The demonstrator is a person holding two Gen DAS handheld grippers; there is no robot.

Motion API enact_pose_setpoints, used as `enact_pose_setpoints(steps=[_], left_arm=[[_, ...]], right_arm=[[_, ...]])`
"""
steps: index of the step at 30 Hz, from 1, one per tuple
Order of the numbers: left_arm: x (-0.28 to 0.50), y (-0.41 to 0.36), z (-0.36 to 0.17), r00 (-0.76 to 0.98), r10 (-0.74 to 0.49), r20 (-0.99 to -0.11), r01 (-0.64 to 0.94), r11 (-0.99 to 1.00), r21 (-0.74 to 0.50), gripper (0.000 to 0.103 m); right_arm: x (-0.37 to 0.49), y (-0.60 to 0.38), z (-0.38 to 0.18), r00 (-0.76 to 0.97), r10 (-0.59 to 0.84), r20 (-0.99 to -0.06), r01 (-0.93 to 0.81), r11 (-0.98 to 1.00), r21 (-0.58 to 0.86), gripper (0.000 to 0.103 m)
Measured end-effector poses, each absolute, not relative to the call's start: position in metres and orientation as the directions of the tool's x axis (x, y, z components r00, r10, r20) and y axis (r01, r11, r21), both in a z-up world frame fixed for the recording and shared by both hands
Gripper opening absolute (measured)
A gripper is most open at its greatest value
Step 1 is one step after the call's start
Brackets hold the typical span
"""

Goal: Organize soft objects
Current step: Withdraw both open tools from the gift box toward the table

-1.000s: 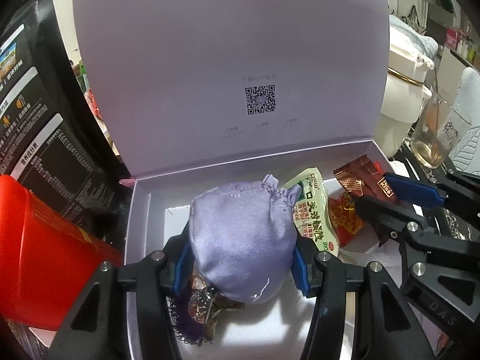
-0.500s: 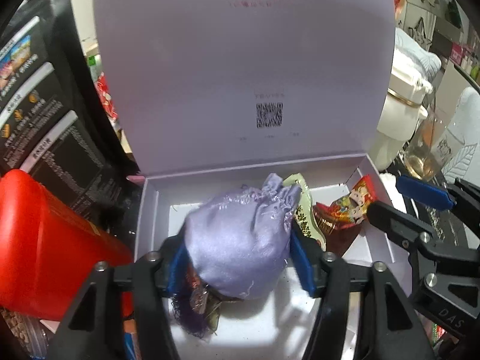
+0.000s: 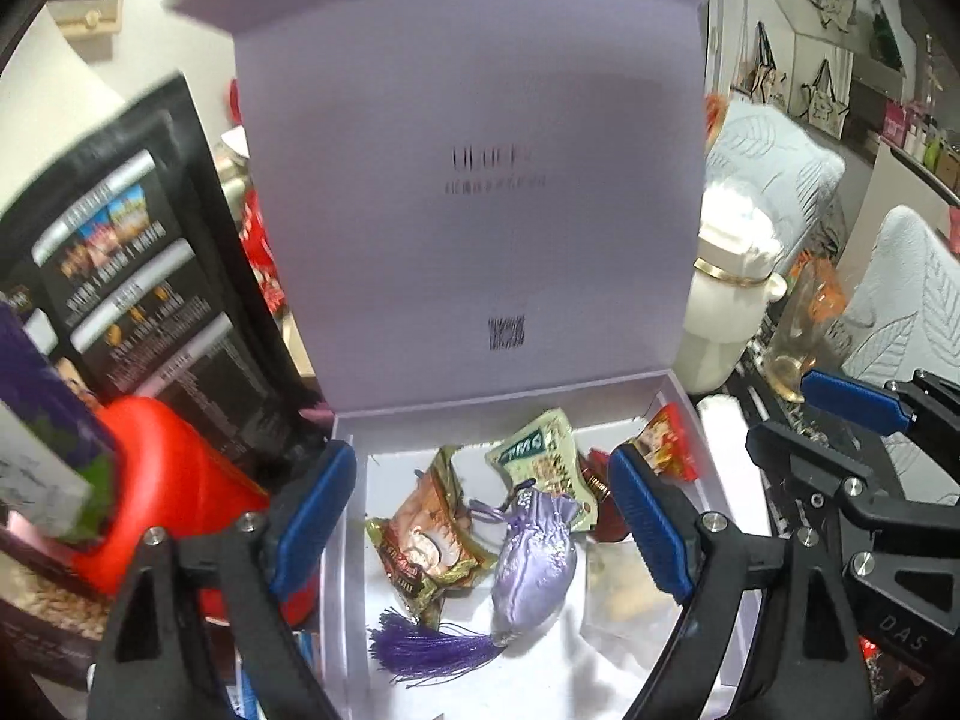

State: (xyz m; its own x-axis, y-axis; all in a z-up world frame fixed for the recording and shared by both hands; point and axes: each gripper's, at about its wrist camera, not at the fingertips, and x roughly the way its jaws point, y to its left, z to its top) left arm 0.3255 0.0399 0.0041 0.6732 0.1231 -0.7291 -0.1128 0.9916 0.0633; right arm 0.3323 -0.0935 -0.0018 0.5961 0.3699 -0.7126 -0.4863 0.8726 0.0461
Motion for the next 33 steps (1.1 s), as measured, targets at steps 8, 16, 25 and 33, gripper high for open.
enact_pose_setpoints(steps=[8,16,25,33], left_arm=[[0.296,0.039,0.052,0.739,0.136,-0.659,-0.116,0.99,0.074,0.086],[0.255,0.034,0.108,0.816,0.151,-0.558,-0.124,0.989,0.086,0.086],[0.201,0.026,0.151,0.868,0.165,-0.468,-0.136,0.986,0.094,0.087],[0.149,0.017,0.17,0.902,0.162,-0.4,-0.132,0.986,0.1,0.103]], right_arm=[[0.311,-0.101,0.04,0.646,0.383,-0.66,-0.487,0.873,0.029,0.046],[0.276,-0.108,0.092,0.716,0.395,-0.576,-0.492,0.87,-0.014,0.046],[0.222,-0.12,0.139,0.779,0.417,-0.469,-0.493,0.869,-0.046,0.053],[0.169,-0.13,0.163,0.811,0.424,-0.403,-0.489,0.869,-0.07,0.065]])
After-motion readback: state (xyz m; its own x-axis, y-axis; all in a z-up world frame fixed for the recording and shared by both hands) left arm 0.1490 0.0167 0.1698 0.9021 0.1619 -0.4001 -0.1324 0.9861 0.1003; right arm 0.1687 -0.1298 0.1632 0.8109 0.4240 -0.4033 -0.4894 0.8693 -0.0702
